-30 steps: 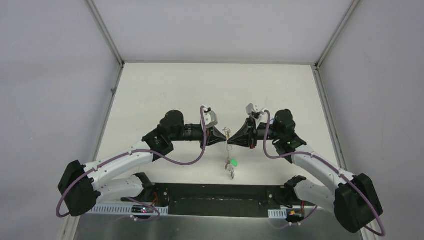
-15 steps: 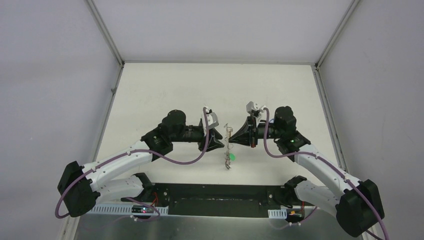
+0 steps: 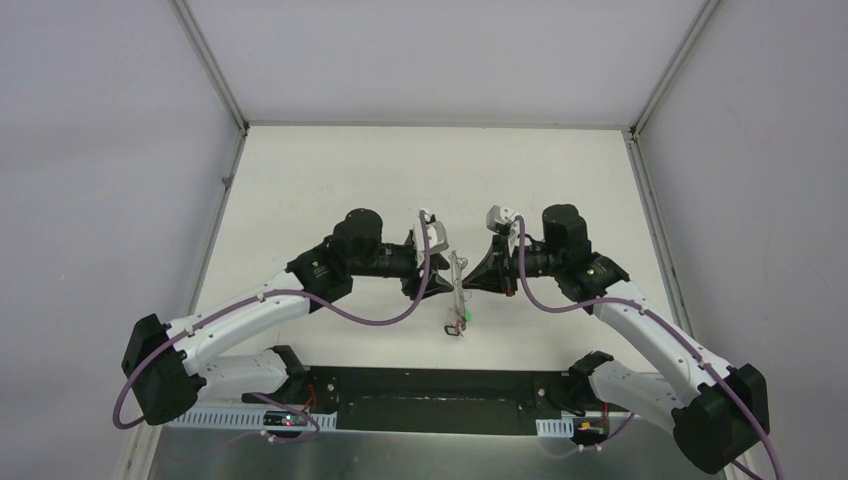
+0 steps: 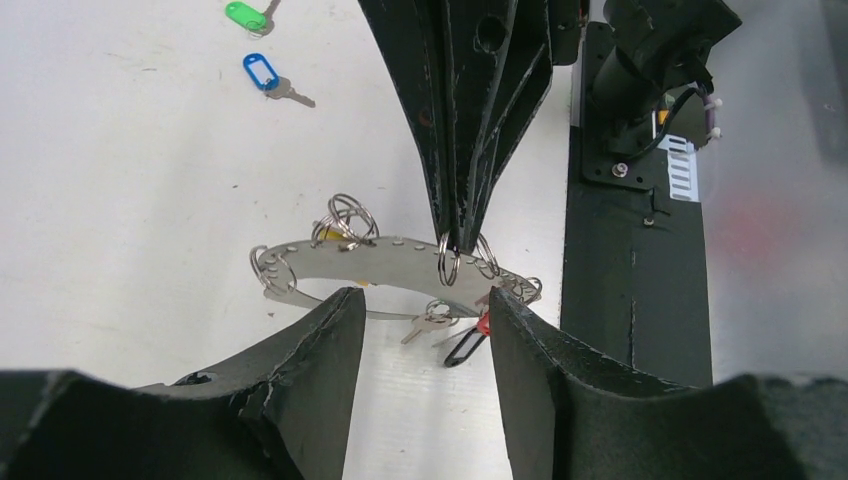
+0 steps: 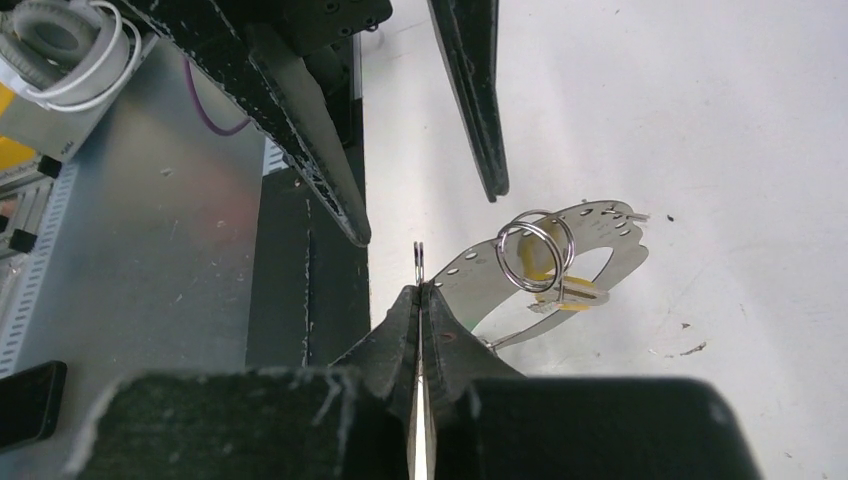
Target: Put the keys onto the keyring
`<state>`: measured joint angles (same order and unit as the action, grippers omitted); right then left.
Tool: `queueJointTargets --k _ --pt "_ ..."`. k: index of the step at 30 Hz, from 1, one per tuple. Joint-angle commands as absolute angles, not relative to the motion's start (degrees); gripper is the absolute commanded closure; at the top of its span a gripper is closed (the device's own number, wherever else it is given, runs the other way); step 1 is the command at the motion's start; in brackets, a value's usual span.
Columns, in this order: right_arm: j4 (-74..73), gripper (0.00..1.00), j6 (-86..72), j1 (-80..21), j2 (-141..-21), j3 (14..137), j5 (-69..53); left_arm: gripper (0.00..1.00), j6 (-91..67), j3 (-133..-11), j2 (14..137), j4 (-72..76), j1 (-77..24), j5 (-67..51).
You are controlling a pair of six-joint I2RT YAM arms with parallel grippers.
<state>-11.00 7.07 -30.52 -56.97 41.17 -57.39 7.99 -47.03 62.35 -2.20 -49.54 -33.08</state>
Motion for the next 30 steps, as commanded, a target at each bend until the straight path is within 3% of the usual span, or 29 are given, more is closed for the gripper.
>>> queueJointTargets --k 1,8,19,25,27,30 --pt "-12.45 1.0 13.67 -31.35 -56.33 44.63 -57.56 0.51 9.88 -50.86 64.8 -2.01 -51.13 -33.33" --pt "-12.57 1.0 13.71 -31.55 -56.12 44.66 -57.39 0.69 10.99 -51.42 66.38 -2.02 -51.91 -34.01" --pt "-12.41 1.0 13.19 -31.64 -56.47 44.74 -57.43 0.76 11.75 -52.39 69.08 -3.25 -53.67 -34.45" --pt "-12.39 1.0 13.05 -31.64 -56.47 44.47 -57.26 0.9 11.21 -53.21 70.25 -2.72 -54.54 -34.43" --pt "-12.39 1.0 12.93 -31.64 -56.51 44.34 -57.01 1.0 10.93 -53.31 70.39 -2.42 -54.64 -34.64" --pt "-12.39 1.0 12.47 -31.65 -56.49 44.38 -56.42 1.0 10.18 -53.22 70.38 -2.33 -54.61 -34.52"
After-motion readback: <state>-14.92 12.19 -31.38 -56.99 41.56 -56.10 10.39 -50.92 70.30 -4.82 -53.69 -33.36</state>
